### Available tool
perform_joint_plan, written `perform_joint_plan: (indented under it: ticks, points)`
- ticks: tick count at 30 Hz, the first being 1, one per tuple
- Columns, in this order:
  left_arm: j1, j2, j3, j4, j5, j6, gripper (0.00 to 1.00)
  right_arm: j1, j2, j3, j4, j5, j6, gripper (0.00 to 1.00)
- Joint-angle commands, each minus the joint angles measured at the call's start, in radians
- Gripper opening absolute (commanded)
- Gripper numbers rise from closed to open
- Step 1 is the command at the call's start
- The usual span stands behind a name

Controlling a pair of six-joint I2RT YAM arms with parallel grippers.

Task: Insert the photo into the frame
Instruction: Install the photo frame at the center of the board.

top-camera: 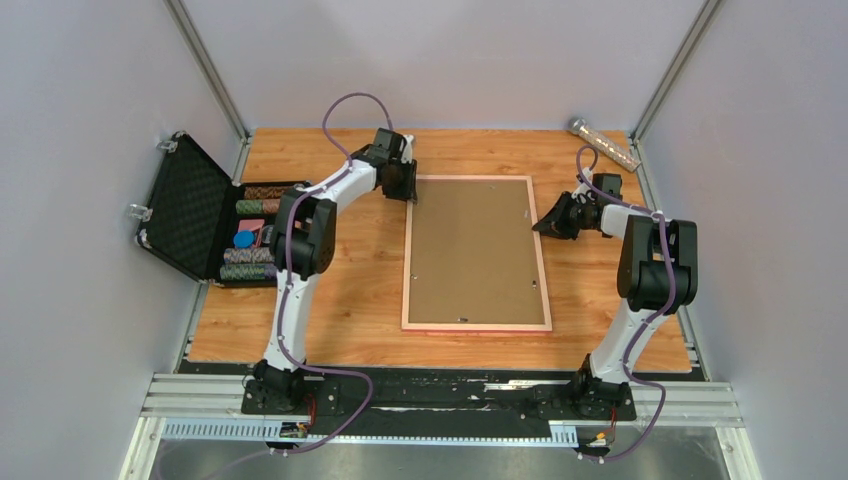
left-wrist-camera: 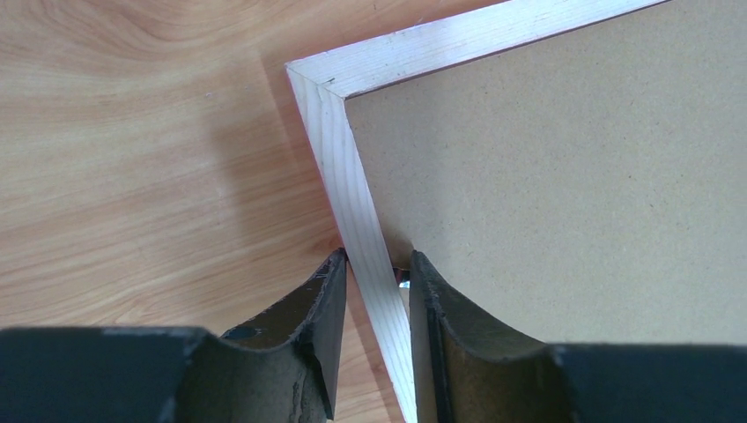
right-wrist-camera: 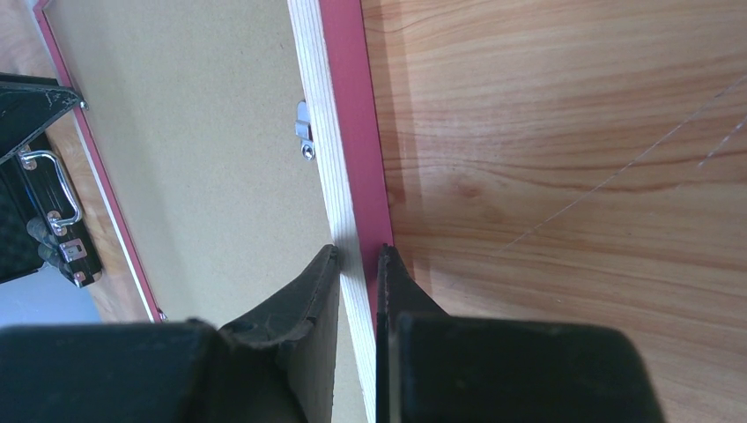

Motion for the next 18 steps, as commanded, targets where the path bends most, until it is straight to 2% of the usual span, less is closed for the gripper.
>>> perform_joint_plan:
  ticks: [1, 13, 18]
  points:
    - [0.044, -0.009, -0.039, -0.123, -0.009, -0.008, 0.36, -0.018, 0.017, 0.021, 0.024, 0.063, 0.001, 0.00]
    - [0.063, -0.010, -0.042, -0.119, 0.037, -0.003, 0.29, -0.018, 0.019, 0.024, 0.023, 0.063, 0.001, 0.00]
    - [0.063, -0.011, -0.046, -0.108, 0.052, -0.018, 0.38, -0.018, 0.018, 0.023, 0.023, 0.063, 0.001, 0.00]
